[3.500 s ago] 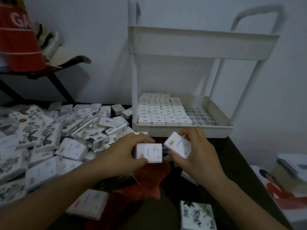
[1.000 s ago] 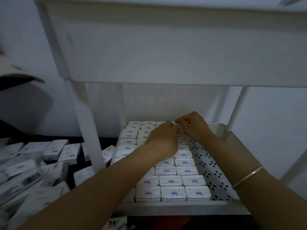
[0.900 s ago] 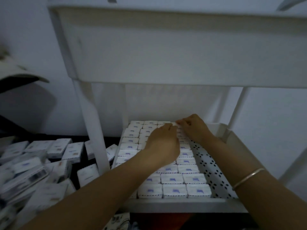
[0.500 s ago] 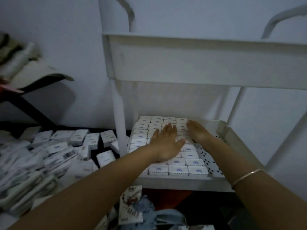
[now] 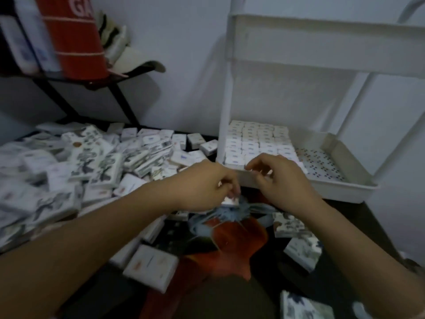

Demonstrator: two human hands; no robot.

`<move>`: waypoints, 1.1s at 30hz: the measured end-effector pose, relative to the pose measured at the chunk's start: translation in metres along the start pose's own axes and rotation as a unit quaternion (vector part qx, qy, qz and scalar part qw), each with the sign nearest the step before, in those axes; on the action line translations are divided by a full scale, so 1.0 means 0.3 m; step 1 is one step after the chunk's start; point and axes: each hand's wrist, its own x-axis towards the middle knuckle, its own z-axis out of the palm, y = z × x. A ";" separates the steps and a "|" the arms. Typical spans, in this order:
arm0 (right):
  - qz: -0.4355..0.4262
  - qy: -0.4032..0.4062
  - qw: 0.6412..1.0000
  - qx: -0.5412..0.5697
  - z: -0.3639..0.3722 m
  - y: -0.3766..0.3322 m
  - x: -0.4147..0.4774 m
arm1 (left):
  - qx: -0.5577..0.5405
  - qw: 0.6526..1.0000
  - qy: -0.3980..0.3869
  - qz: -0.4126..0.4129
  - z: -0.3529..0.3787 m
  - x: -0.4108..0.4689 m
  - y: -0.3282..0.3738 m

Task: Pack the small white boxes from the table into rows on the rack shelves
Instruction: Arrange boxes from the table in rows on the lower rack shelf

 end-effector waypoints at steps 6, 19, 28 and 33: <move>-0.075 -0.163 0.983 0.024 0.112 -0.216 -0.149 | 0.033 0.990 0.133 -0.035 0.071 -0.347 -0.116; -0.068 -0.174 0.982 -0.007 0.315 -0.384 -0.267 | 0.169 0.942 0.278 -0.075 0.270 -0.657 -0.271; 0.111 -0.119 0.980 0.118 0.220 -0.234 -0.321 | 0.028 0.975 0.218 0.023 0.272 -0.585 -0.201; 0.101 -0.091 0.984 0.117 0.182 -0.182 -0.349 | -0.018 0.979 0.197 0.053 0.289 -0.487 -0.146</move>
